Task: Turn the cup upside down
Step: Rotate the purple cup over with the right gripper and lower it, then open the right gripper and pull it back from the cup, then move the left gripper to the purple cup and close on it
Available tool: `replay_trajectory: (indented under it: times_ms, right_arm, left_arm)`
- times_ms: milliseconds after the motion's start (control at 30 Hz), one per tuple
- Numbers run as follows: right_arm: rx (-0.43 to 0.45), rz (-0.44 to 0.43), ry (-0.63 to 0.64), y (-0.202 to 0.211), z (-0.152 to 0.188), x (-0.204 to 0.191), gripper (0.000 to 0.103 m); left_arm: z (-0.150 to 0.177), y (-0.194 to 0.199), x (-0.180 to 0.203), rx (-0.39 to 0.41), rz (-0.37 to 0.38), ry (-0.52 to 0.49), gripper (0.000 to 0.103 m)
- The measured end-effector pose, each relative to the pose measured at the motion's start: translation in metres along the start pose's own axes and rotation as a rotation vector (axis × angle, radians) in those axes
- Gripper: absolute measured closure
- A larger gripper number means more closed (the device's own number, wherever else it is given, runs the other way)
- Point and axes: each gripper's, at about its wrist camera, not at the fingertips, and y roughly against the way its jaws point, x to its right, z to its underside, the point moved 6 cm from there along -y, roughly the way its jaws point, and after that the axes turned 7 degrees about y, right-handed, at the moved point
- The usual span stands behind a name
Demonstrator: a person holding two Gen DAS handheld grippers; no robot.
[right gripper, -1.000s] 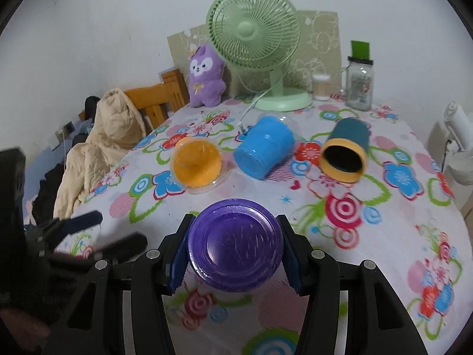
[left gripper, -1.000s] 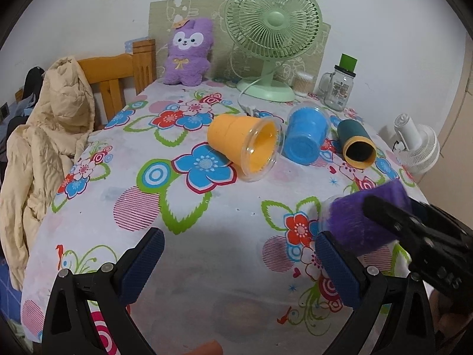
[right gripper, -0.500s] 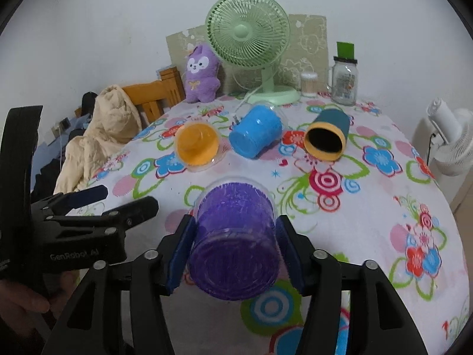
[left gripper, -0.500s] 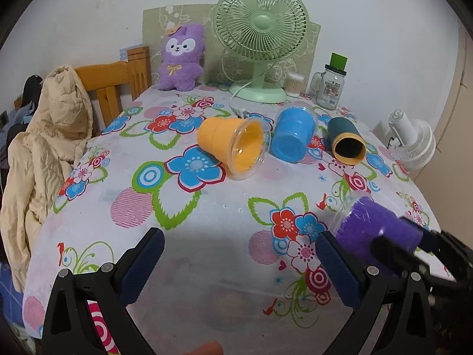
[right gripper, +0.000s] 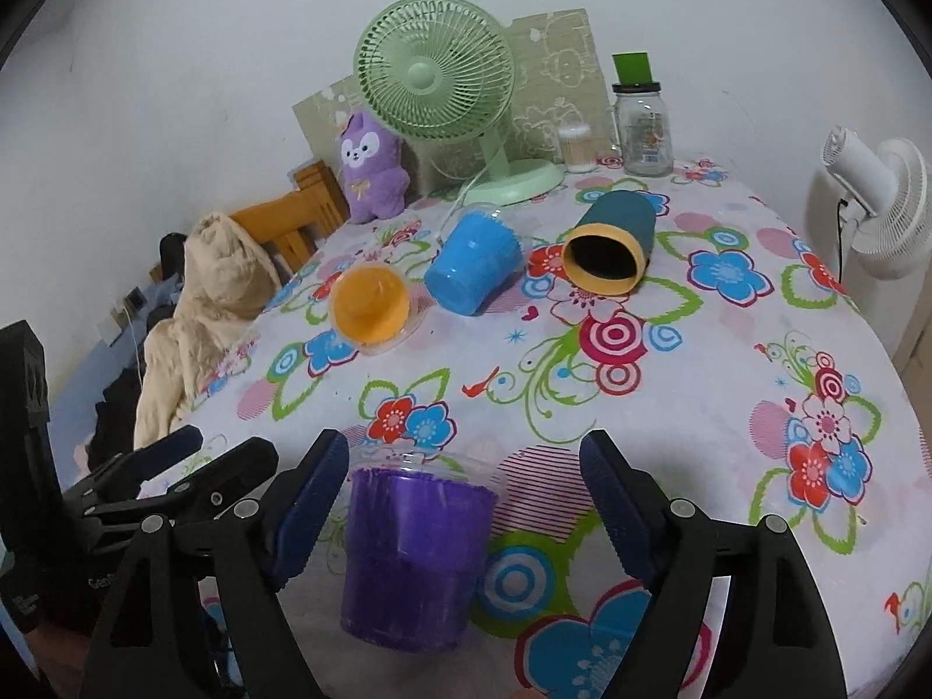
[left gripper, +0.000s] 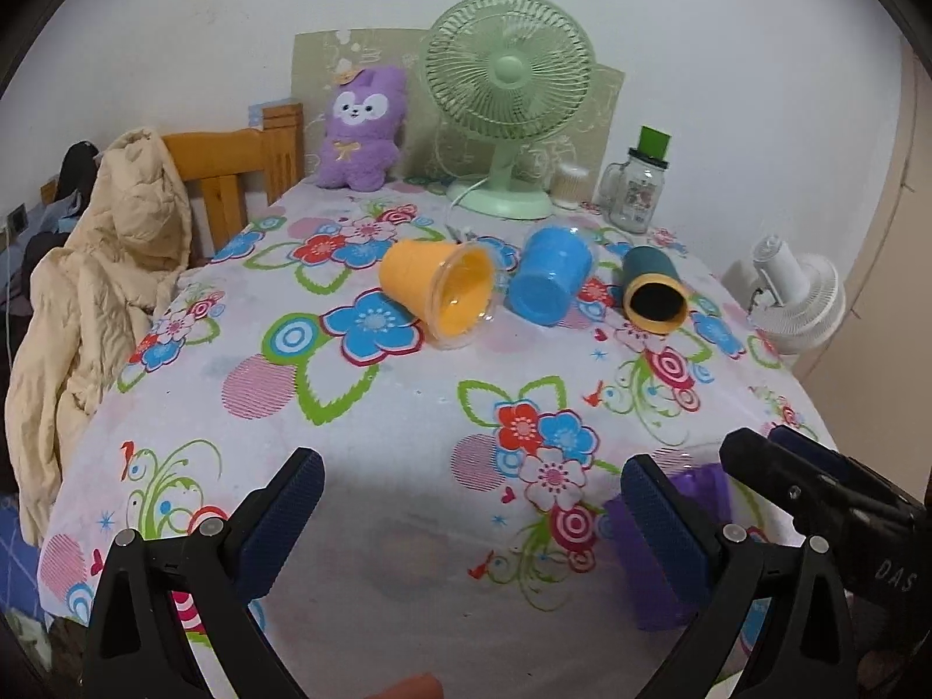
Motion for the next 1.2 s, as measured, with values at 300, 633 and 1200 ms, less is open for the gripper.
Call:
replay_trajectory:
  times_ms: [300, 633, 1200]
  right_arm:
    - [0.072, -0.024, -0.023, 0.041, -0.008, 0.012, 0.019]
    - [0.055, 0.001, -0.089, 0.053, 0.007, 0.046, 0.019]
    - [0.035, -0.005, -0.114, 0.048, 0.016, 0.061, 0.019]
  left_arm:
    - [0.007, 0.020, 0.027, 0.025, 0.028, -0.036, 0.000]
    - [0.028, 0.013, 0.063, -0.008, 0.058, -0.107, 0.000]
    - [0.061, -0.014, 0.083, -0.074, 0.060, -0.149, 0.000]
